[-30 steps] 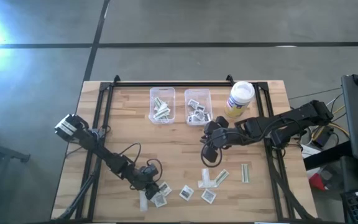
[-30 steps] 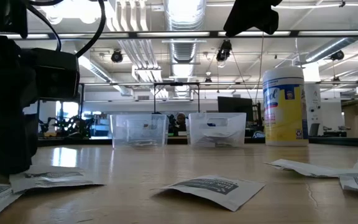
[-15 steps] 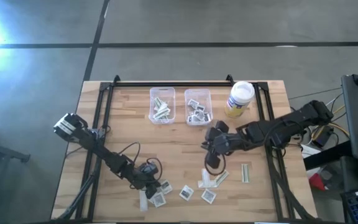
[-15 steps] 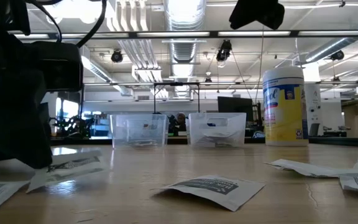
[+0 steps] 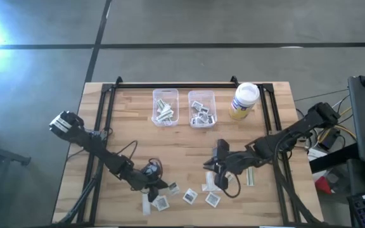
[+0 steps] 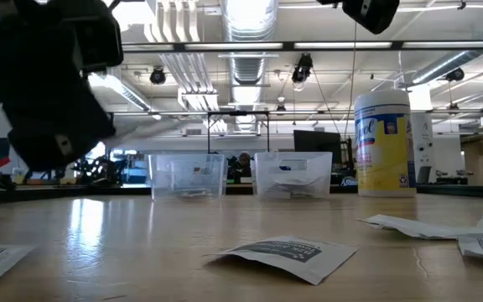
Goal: Pick & Place First Aid Supplies
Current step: Put the gray towelette pack into the right transparent bin
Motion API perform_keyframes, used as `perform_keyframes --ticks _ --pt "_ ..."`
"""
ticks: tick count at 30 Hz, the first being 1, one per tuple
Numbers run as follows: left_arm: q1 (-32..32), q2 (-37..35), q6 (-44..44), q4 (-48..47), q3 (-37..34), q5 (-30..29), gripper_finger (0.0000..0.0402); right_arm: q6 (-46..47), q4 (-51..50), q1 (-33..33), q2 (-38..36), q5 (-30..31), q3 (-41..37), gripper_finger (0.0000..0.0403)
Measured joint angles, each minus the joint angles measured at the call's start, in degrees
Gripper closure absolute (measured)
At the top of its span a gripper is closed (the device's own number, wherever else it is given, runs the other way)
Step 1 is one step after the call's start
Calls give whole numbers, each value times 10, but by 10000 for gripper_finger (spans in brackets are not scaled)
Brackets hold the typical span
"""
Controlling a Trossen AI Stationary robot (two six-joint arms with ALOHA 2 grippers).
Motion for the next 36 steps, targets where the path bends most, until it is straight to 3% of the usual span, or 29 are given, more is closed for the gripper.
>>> perform_keyframes --ticks 13,18,25,36 --pt "4 -79 214 1 0 -133 401 2 255 7 0 0 -137 346" --pt "12 -82 254 3 0 -177 401 -22 367 0 0 2 -178 346" --pt "34 -80 302 7 0 -189 401 -31 379 -14 26 21 -170 316" --pt "41 -80 339 10 0 -189 401 -100 373 -46 87 32 -90 267"
